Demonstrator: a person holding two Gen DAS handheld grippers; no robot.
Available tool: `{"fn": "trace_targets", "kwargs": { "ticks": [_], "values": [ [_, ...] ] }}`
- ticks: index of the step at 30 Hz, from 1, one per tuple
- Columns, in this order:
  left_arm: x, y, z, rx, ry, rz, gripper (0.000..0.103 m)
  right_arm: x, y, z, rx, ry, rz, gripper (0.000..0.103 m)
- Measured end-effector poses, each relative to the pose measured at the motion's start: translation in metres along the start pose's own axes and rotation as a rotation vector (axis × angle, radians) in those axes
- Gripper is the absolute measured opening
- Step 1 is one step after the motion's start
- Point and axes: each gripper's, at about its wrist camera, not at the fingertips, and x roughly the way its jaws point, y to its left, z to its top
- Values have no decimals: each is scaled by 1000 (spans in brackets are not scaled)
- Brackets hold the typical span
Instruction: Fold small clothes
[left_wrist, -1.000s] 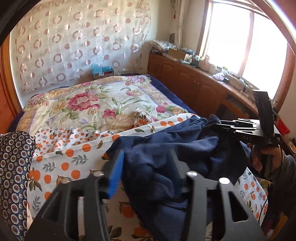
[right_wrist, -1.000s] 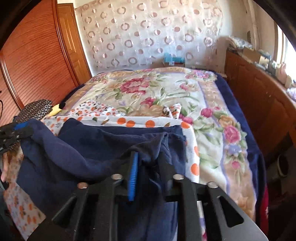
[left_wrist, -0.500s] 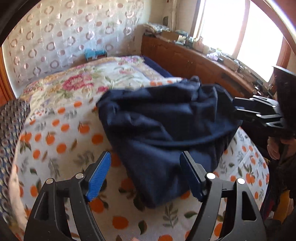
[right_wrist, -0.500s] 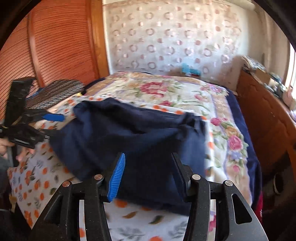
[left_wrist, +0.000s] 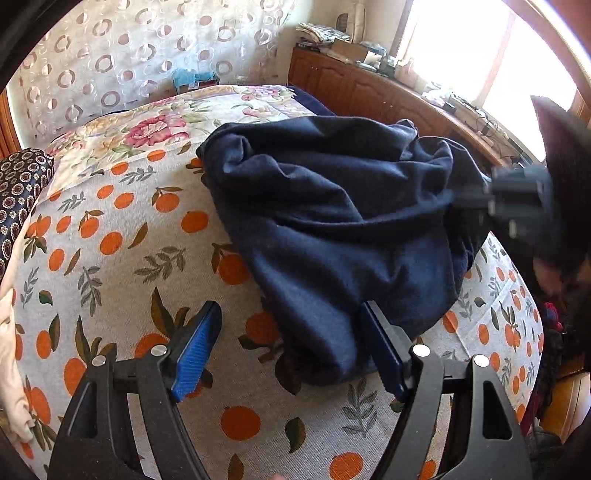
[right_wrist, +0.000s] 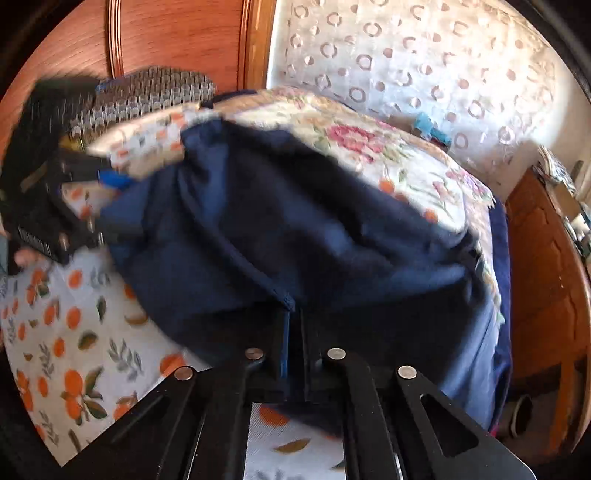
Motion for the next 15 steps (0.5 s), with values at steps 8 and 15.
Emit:
{"fn": "trace_targets", "kwargs": {
  "ticks": [8,15],
  "values": [
    [-8,6,27,2,-49,28,77,15,-41,87,-71,-95,-259,3],
    [3,13,68,4,-89,66,77,56,-67,108,43,-63,-273,3]
  ]
}}
